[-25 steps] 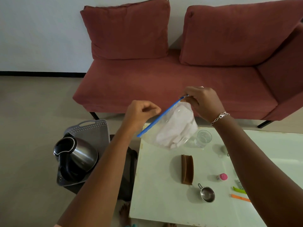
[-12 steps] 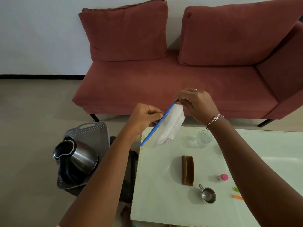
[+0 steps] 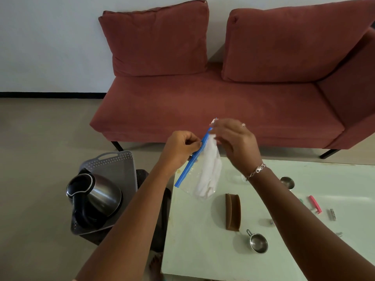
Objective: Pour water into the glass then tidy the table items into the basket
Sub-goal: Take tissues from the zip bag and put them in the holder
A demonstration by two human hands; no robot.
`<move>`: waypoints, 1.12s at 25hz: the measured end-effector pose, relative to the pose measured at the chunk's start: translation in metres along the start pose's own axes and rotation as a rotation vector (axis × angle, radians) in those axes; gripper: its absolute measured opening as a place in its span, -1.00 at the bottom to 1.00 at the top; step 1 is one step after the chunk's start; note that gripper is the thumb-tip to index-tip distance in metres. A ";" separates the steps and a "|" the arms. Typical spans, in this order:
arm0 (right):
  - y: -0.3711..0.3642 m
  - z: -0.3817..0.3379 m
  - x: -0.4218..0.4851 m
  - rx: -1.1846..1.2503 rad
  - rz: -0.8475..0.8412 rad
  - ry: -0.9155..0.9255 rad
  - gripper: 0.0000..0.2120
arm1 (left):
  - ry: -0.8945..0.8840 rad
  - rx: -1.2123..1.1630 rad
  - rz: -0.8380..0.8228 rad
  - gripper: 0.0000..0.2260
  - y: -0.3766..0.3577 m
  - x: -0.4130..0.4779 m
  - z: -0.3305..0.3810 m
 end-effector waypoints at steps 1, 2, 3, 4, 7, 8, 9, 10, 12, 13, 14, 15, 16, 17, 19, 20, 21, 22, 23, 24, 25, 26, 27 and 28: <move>-0.005 -0.004 -0.005 -0.050 -0.020 0.095 -0.83 | -0.004 0.004 -0.013 -0.84 0.000 0.000 0.001; -0.011 -0.005 -0.008 -0.102 -0.051 0.168 -0.83 | -0.009 0.010 -0.030 -0.86 0.001 0.001 0.001; -0.014 -0.005 -0.009 -0.144 -0.076 0.216 -0.84 | -0.011 0.022 -0.044 -0.88 0.001 0.002 0.000; -0.016 -0.004 -0.009 -0.169 -0.089 0.246 -0.85 | -0.009 0.039 -0.052 -0.90 0.001 0.002 0.000; -0.015 -0.003 -0.006 -0.204 -0.095 0.327 -0.95 | 0.006 0.052 -0.044 -0.90 0.002 0.004 -0.003; -0.014 -0.003 -0.007 -0.217 -0.103 0.361 -0.92 | 0.007 0.074 -0.019 -0.91 0.003 0.004 -0.004; -0.014 -0.001 -0.008 -0.229 -0.119 0.397 -0.88 | 0.001 0.136 0.025 -0.92 0.004 0.005 -0.005; -0.014 0.001 -0.011 -0.237 -0.142 0.433 -0.84 | -0.010 0.239 0.085 -0.92 0.007 0.006 -0.007; -0.014 0.004 -0.018 -0.254 -0.202 0.498 -0.73 | -0.093 0.461 0.213 -0.85 0.012 0.006 -0.010; -0.014 0.006 -0.022 -0.274 -0.231 0.525 -0.68 | -0.165 0.528 0.244 -0.80 0.014 0.006 -0.012; -0.015 0.007 -0.025 -0.293 -0.256 0.549 -0.64 | -0.229 0.575 0.249 -0.78 0.013 0.006 -0.014; -0.015 0.009 -0.029 -0.310 -0.275 0.572 -0.63 | -0.263 0.623 0.233 -0.75 0.012 0.006 -0.016; -0.017 0.011 -0.032 -0.323 -0.294 0.591 -0.65 | -0.256 0.686 0.191 -0.72 0.010 0.008 -0.016; -0.018 0.013 -0.035 -0.339 -0.317 0.607 -0.68 | -0.219 0.759 0.135 -0.68 0.006 0.009 -0.017; -0.021 0.017 -0.040 -0.359 -0.361 0.610 -0.71 | -0.173 0.859 0.057 -0.61 -0.001 0.009 -0.019; -0.023 0.018 -0.040 -0.357 -0.384 0.599 -0.72 | -0.162 0.865 0.034 -0.58 -0.004 0.009 -0.019; -0.025 0.018 -0.040 -0.356 -0.413 0.585 -0.74 | -0.160 0.853 0.015 -0.56 -0.007 0.008 -0.018; -0.026 0.016 -0.038 -0.359 -0.447 0.575 -0.77 | -0.168 0.837 0.000 -0.55 -0.009 0.007 -0.017; -0.028 0.012 -0.035 -0.377 -0.468 0.573 -0.79 | -0.176 0.821 -0.016 -0.55 -0.010 0.007 -0.016; -0.030 0.010 -0.032 -0.401 -0.475 0.569 -0.80 | -0.182 0.812 -0.032 -0.55 -0.011 0.007 -0.014; -0.031 0.009 -0.029 -0.426 -0.473 0.559 -0.78 | -0.188 0.812 -0.047 -0.55 -0.012 0.007 -0.012; -0.033 0.008 -0.026 -0.446 -0.471 0.545 -0.74 | -0.195 0.817 -0.060 -0.55 -0.014 0.007 -0.010; -0.035 0.005 -0.022 -0.476 -0.472 0.536 -0.71 | -0.202 0.821 -0.075 -0.55 -0.015 0.008 -0.008; -0.038 0.004 -0.020 -0.516 -0.477 0.534 -0.69 | -0.208 0.822 -0.092 -0.55 -0.017 0.008 -0.005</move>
Point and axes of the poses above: each hand's wrist, its own x-axis towards the middle knuckle, its own y-axis out of the back of the hand, z = x × y, the point moved 3 cm from there along x, towards the middle knuckle, and after that the axes turned 14 degrees about -z, right-handed, at the moved point
